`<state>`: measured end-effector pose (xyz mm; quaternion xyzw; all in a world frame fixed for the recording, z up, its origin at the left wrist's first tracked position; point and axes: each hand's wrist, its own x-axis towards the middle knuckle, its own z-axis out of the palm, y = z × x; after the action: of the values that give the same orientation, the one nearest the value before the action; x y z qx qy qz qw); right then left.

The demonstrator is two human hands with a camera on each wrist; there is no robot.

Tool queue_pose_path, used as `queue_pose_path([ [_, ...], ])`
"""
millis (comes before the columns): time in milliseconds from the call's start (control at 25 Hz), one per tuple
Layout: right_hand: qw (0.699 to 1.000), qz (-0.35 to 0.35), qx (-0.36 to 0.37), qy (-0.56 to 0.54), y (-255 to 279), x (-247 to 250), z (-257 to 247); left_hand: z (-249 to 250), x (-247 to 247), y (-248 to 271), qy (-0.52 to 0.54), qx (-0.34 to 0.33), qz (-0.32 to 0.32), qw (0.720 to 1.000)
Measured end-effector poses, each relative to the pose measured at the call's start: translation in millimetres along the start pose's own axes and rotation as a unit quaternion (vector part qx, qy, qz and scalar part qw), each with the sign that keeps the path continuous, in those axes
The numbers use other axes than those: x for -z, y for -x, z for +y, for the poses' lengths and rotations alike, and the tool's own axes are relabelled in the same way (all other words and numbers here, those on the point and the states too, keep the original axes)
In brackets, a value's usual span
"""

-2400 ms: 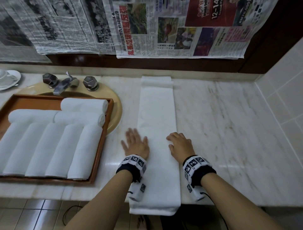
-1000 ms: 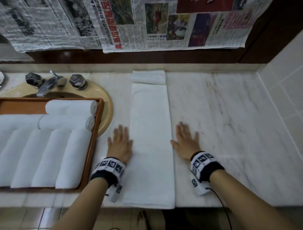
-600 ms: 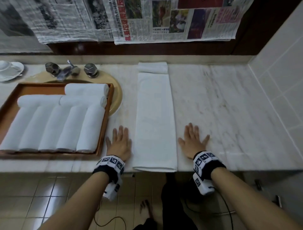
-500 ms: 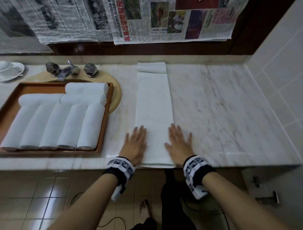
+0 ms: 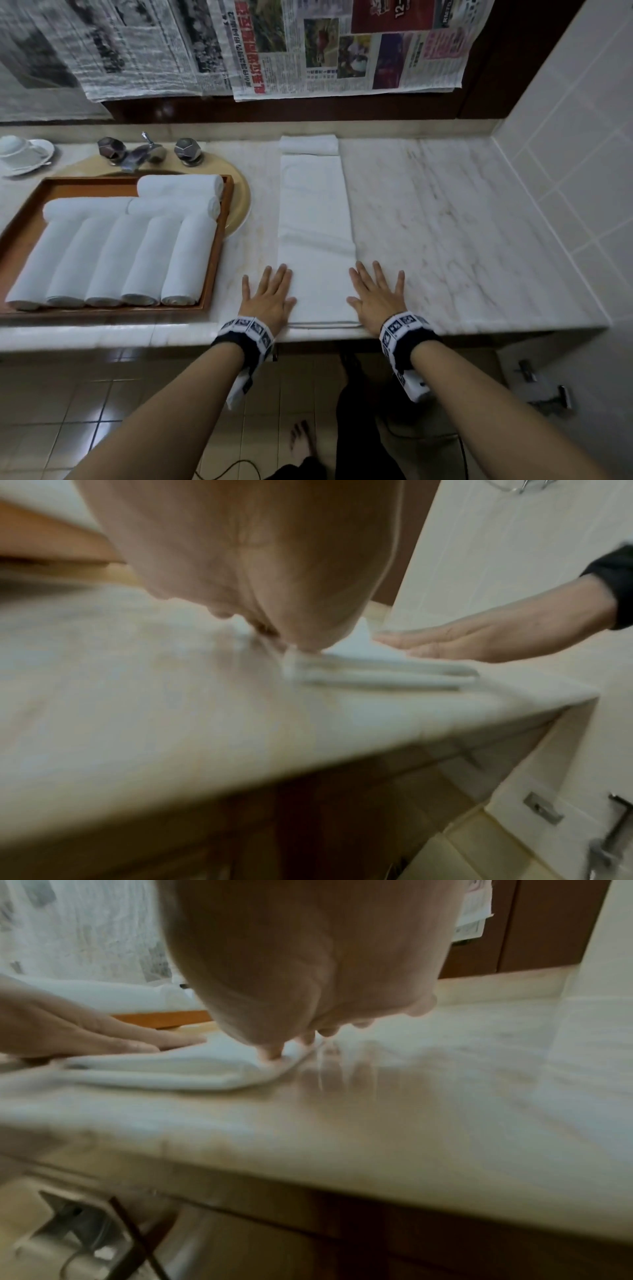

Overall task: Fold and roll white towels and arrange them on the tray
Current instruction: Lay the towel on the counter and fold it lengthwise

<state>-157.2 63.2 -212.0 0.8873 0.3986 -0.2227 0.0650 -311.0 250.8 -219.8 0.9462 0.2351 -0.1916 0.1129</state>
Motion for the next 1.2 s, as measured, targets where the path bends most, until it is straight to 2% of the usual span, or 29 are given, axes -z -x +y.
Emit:
queue_pose_path([
  [80,0.999,0.035,0.026,-0.024,-3,14,-8,6,23,-5,0.007,-0.003,0.021,1.000],
  [160,0.984,0.107,0.110,-0.093,1,15,-15,12,33,-1,0.069,-0.043,0.099,0.992],
  [200,0.974,0.115,0.140,-0.139,5,12,-18,14,33,4,0.104,-0.064,0.120,0.985],
  [320,0.969,0.077,0.160,-0.169,20,-7,-17,13,19,25,0.114,-0.108,0.070,0.985],
  [440,0.966,0.107,0.179,-0.152,25,-16,-10,3,12,27,0.108,-0.123,0.032,0.986],
  [520,0.962,0.119,0.197,-0.145,28,-18,-8,0,11,26,0.105,-0.124,0.042,0.986],
  [720,0.963,0.135,0.153,-0.177,35,-18,2,-6,5,31,0.133,-0.123,0.061,0.982],
  [960,0.972,0.065,0.114,-0.194,33,-11,-2,-13,11,32,0.172,-0.146,0.066,0.972],
  [1200,0.968,0.054,0.068,-0.235,30,0,-4,-18,17,26,0.231,-0.077,0.063,0.968],
])
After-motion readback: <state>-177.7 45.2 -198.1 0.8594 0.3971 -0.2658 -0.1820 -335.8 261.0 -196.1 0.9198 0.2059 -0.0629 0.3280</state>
